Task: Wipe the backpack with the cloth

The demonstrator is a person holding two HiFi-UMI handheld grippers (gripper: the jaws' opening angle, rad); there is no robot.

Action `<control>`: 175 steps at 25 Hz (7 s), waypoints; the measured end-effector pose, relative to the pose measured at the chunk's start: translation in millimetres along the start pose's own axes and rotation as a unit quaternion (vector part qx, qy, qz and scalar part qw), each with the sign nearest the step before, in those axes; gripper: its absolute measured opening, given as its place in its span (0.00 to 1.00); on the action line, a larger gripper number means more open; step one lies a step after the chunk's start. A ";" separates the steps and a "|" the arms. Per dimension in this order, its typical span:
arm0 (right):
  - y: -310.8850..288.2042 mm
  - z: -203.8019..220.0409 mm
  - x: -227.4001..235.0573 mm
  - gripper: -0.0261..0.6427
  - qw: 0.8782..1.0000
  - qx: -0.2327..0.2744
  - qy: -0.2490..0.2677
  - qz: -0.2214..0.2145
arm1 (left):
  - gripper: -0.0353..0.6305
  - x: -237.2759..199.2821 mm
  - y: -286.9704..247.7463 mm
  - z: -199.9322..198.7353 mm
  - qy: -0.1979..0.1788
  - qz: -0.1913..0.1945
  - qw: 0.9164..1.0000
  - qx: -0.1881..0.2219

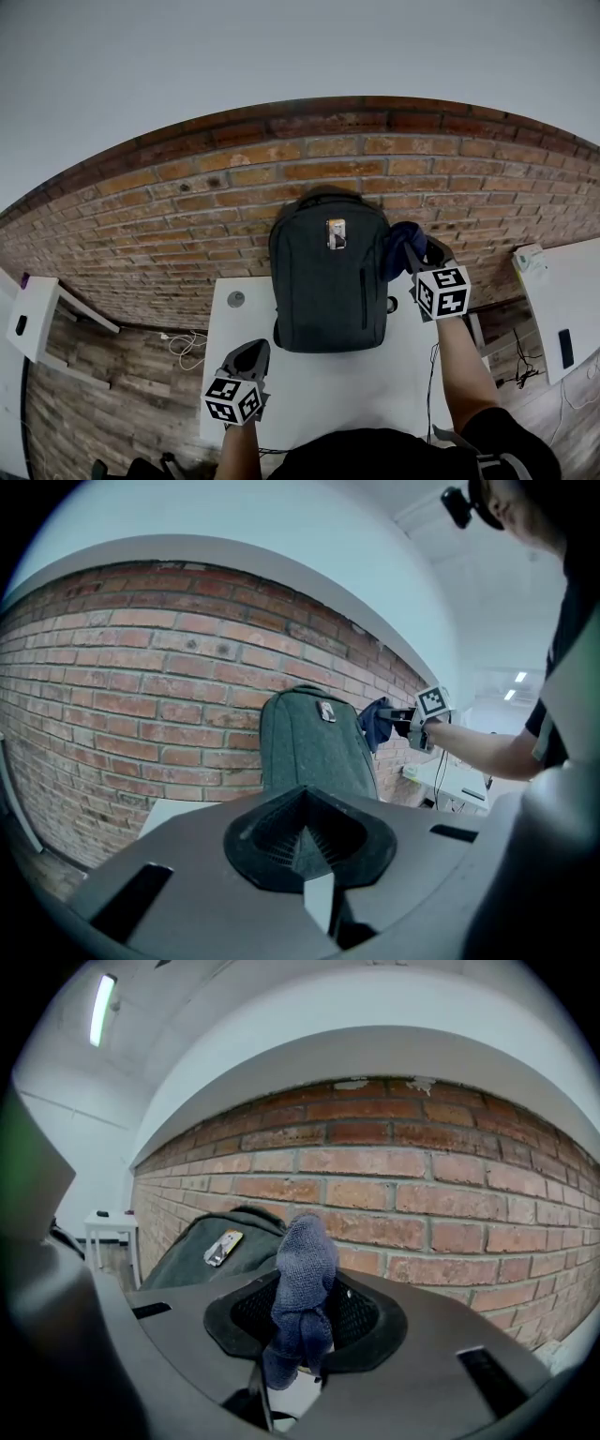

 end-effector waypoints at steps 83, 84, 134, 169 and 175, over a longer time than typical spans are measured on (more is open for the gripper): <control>-155.0 -94.9 -67.4 0.21 0.978 -0.055 0.202 -0.007 | 0.04 -32.6 24.7 15.2 0.013 -0.046 0.999 -0.019; -152.0 -92.3 -62.1 0.21 0.980 -0.055 0.193 -0.005 | 0.04 -29.7 23.4 14.2 0.011 -0.043 0.999 -0.018; -60.7 100.0 -4.1 0.21 0.982 -0.183 -0.030 0.045 | 0.04 27.8 12.0 -4.1 -0.029 0.003 1.000 -0.006; 41.5 287.3 -133.3 0.20 0.924 -0.360 -0.127 -0.024 | 0.04 35.8 -2.0 2.5 -0.031 0.038 0.999 -0.012; 41.5 257.0 -126.0 0.20 0.944 -0.306 -0.121 -0.025 | 0.04 37.0 -4.0 3.5 -0.031 0.040 0.999 -0.013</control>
Point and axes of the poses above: the fingertips, and each gripper's own axes: y backward along the fingers, x to its right, z out of its underside, the point moved 6 cm from there along y, backward along the fingers, and after that the axes turned 13 degrees about -z, right-handed, at the moved point
